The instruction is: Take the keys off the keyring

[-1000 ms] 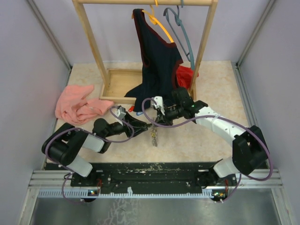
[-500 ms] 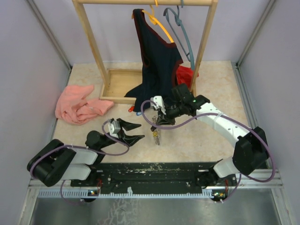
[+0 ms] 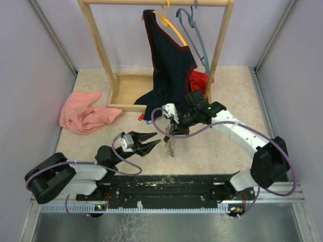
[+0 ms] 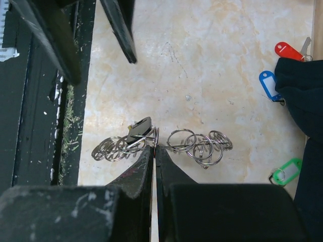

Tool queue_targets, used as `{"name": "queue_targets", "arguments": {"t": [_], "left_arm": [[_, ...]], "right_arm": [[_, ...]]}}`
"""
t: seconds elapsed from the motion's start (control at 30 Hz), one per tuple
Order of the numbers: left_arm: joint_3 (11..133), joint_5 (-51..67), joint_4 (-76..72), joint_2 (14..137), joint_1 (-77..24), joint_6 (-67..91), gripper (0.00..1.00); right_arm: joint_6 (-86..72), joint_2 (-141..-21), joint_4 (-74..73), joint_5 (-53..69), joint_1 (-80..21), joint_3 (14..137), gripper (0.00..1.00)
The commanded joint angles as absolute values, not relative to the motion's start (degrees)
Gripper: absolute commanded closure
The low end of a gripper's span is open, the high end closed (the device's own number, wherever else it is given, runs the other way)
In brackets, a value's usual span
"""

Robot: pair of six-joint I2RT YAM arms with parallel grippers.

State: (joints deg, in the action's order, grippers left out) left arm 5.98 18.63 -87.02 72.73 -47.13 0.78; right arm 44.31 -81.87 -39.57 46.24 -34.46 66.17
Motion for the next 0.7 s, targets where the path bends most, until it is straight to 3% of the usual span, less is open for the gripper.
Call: {"name": "queue_targets", "arguments": {"t": [0.0, 0.13, 0.3, 0.67], "left_arm": [[6.5, 7.9, -89.1, 67.8, -50.4, 4.9, 0.57], [8.0, 0.9, -77.2, 61.2, -52.5, 10.7, 0.58], [15.7, -4.4, -51.7, 55.3, -53.2, 20.3, 0.58], [30.4, -7.2, -21.0, 59.9, -54.1, 33.4, 0.61]], "right_arm": [[41.3, -80.6, -35.3, 46.5, -34.9, 68.5, 1.00], [39.6, -80.9, -34.3, 46.3, -35.0, 68.4, 1.00], [38.9, -81.1, -33.8, 46.3, -35.3, 68.3, 1.00], [37.6, -80.9, -32.9, 45.6, -35.5, 68.0, 1.00]]}}
